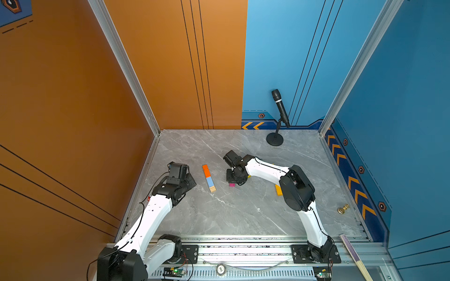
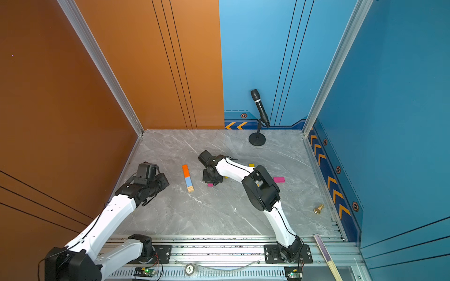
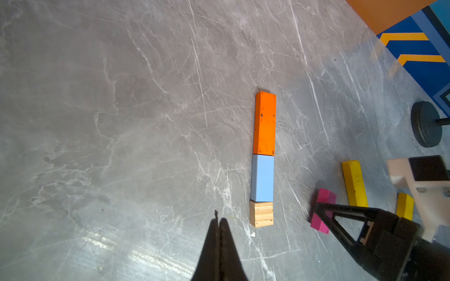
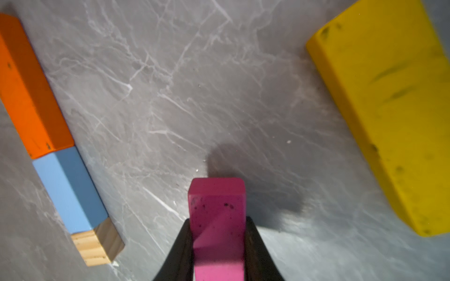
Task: Assemble the letter v with building blocks
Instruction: Assemble the building block at the center of the board.
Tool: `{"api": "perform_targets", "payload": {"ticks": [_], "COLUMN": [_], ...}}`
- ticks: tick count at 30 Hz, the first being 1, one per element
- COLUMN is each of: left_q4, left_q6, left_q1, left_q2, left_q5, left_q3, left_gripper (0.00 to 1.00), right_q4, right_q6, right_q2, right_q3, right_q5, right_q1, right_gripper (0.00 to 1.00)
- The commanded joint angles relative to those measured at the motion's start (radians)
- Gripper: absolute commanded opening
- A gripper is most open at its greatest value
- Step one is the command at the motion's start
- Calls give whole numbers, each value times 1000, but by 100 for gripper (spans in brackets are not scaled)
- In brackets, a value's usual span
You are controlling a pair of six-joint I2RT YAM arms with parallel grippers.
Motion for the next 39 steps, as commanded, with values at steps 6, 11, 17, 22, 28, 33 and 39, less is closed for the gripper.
{"api": "perform_targets", "payload": {"ticks": [6,11,17,22,28,33,39], "left_q4": [-1,-1,-2,-1,-2,-1,-3], "left_q6": [29,33,33,32,31,29,24], "left_q1": [14,20,24,27,30,30,28], "left_q2": [-41,-48,-62,-72,-72,-75,-83], "left_q5": [-14,-12,-8,-8,-2,-2,2], "left_q3": [-29,-31,-37,-43,-41,-43,-46], "left_gripper": [0,0,0,0,0,0,0], "right_q4": [10,15,32,73,115,130,150], "right_q6": [141,145,152,169,199,201,212], "right_q2": [46,47,36,10,11,9,12], "right_q3": [74,77,76,46,-6,-8,1], "right_q5": [2,-8,-35,-84,-137,-147,-183], "right_q1": [16,15,13,13,24,32,30], "right_gripper": [26,43,60,56,41,41,42]}}
